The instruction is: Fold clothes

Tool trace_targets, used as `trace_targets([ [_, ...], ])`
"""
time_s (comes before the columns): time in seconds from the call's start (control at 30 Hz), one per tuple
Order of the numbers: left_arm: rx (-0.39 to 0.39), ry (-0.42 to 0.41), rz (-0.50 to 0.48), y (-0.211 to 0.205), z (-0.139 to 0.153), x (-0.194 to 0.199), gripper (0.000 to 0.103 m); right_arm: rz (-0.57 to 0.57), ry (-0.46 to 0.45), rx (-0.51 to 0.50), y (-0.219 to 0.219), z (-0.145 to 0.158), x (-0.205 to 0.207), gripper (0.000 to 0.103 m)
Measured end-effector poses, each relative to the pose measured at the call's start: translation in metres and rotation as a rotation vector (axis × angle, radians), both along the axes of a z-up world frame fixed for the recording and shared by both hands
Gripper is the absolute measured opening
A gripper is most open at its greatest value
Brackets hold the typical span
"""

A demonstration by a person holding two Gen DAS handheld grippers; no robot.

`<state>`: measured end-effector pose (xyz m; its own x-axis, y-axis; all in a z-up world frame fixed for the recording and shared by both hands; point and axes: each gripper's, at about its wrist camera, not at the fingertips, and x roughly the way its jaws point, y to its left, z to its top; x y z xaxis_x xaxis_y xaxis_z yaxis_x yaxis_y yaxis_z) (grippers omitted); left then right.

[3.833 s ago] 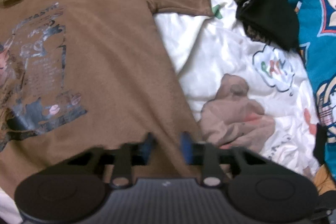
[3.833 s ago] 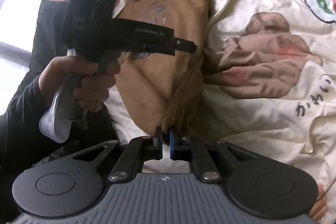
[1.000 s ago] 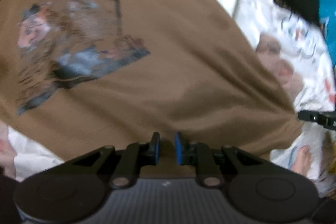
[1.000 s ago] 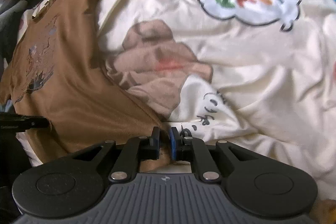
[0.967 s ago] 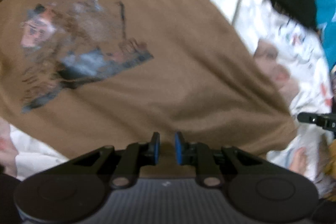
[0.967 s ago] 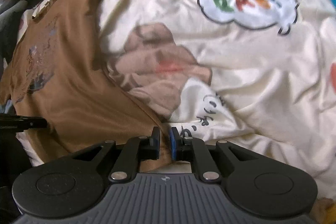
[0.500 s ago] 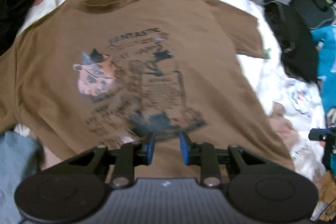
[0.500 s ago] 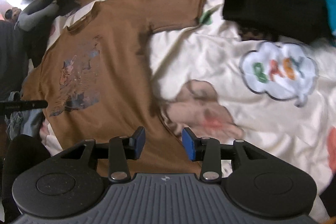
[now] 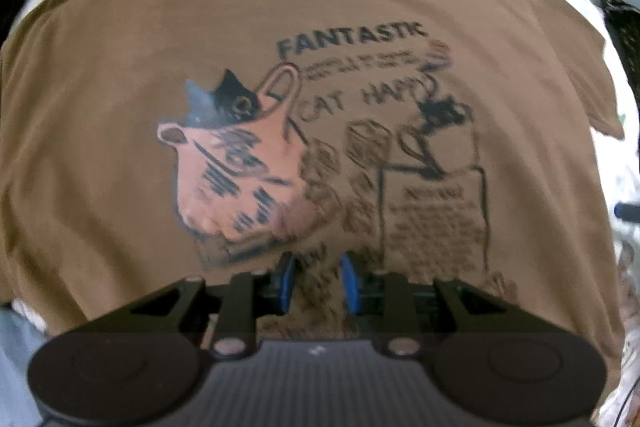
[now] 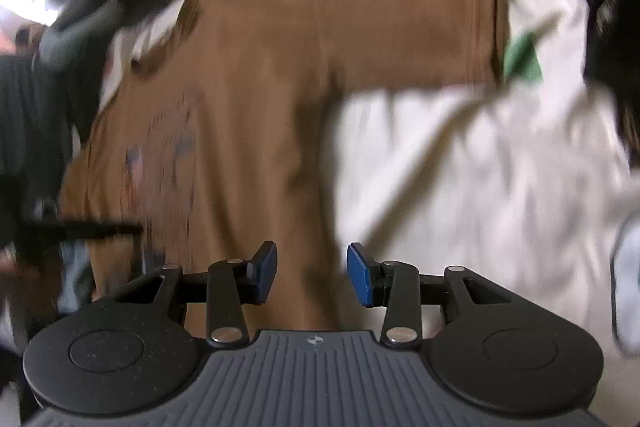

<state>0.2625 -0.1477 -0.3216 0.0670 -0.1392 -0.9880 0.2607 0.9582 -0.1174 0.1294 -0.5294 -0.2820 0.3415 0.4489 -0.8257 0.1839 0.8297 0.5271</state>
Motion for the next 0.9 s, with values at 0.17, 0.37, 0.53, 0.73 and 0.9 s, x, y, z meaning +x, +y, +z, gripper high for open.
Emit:
trace_targets([
  [0.17,-0.002,0.056,-0.007,0.003,-0.007,0.018,0.027,-0.058,0.046,0.075,-0.009,-0.018,0.039,0.04],
  [0.37,0.026,0.106,-0.038,-0.001,-0.011,0.022,0.027,0.08,0.23,0.067,0.011,-0.042,0.045,0.024],
  [0.53,0.037,0.143,-0.05,-0.001,-0.012,0.023,0.027,0.185,0.305,-0.012,0.018,-0.04,0.031,0.013],
  [0.73,0.028,0.172,-0.068,0.005,-0.014,0.019,0.027,0.214,0.391,-0.06,0.012,-0.039,0.016,0.013],
  [0.9,0.052,0.197,-0.086,0.005,-0.017,0.016,0.029,0.305,0.481,-0.133,0.02,-0.025,0.008,0.011],
])
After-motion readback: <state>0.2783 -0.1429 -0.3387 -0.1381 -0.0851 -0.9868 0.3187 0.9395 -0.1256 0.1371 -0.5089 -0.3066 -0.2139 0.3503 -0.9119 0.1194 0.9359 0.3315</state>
